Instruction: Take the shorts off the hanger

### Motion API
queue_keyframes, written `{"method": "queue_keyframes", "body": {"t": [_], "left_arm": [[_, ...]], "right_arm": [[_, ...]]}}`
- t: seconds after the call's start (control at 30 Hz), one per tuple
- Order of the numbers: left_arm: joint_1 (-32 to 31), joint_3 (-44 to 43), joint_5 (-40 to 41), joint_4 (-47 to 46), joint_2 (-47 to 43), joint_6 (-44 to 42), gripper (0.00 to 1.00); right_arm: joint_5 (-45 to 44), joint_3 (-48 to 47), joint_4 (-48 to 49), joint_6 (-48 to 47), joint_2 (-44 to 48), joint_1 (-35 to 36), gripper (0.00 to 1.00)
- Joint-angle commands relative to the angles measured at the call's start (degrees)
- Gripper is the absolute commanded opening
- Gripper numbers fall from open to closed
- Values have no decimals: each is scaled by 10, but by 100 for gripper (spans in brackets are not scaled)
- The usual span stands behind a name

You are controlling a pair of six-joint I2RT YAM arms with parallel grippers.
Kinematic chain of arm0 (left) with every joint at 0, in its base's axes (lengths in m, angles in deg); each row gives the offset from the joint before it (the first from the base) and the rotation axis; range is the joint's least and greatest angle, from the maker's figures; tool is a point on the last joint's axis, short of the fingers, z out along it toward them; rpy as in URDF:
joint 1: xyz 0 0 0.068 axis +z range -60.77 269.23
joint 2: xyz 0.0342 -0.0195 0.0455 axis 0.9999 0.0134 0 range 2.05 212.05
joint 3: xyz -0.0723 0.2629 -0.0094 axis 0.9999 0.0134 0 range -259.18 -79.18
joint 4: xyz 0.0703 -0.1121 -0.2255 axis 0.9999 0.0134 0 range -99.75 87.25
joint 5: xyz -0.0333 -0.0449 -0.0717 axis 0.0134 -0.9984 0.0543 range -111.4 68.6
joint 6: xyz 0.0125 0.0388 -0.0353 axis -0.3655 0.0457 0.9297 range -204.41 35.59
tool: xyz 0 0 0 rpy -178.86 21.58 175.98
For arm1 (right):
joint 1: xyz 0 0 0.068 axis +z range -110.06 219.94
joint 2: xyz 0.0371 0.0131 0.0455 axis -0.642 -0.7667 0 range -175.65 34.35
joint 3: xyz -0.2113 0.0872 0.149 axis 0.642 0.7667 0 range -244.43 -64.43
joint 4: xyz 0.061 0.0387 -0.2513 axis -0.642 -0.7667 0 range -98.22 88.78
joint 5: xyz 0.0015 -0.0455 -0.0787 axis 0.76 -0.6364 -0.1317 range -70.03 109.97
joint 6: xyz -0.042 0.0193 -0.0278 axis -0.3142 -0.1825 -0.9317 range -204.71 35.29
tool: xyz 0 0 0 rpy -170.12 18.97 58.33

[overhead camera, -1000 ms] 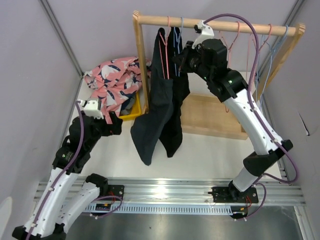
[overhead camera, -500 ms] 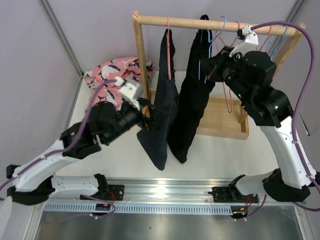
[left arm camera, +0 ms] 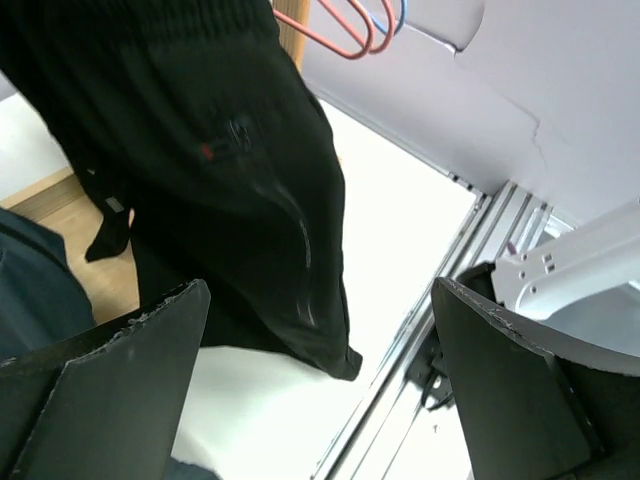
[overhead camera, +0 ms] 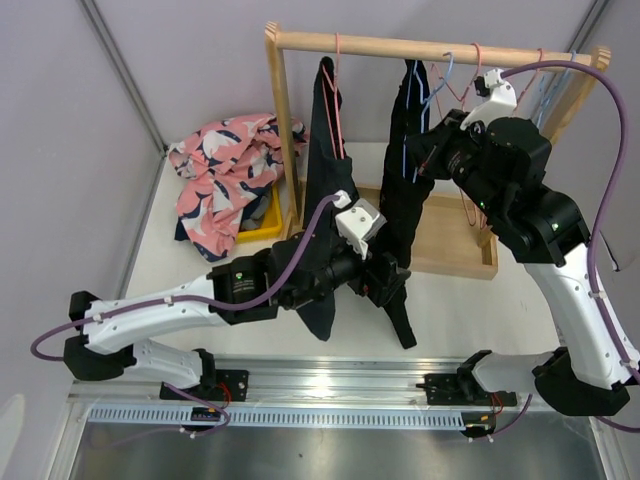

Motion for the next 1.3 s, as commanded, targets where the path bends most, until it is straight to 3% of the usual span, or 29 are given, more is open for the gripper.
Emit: {"method": "queue_keyframes", "body": {"t": [0.0,0.3,0.37,0.47,0.5,0.57,0.6,0.67,0.8,0.93,1.07,1.27], "left_arm": [[-4,-14,6,-53,13,10,99],[-4,-29,9,-77,73,6,99],[-4,-24,17,-90,87,2,93],[-3,-28,48,-103,103,-9,48],[-3,-28,67,-104,107,-11,24],[-4,-31,87,-103,109,-12,3],[-5,-26,92,-109,105,-10,0],[-15,12,95,-142,74,-12,0],[-62,42,152,-124,39,-3,0],[-181,94,257,-119,8,12,0],[-273,131,343,-86,1,89,0],[-301,160,378,-50,41,167,0]], "right_arm": [[1,-3,49,7,29,2,0],[2,4,45,13,46,2,0],[1,3,41,15,48,2,0],[2,4,38,19,58,2,0],[2,6,36,21,61,2,0],[1,7,35,22,64,2,0],[-1,9,34,22,65,2,0],[-1,8,33,18,66,2,0],[0,4,34,14,59,2,0],[-13,-8,31,3,47,1,0],[-12,-22,32,-2,37,-5,0],[-5,-24,15,15,41,-5,0]]}}
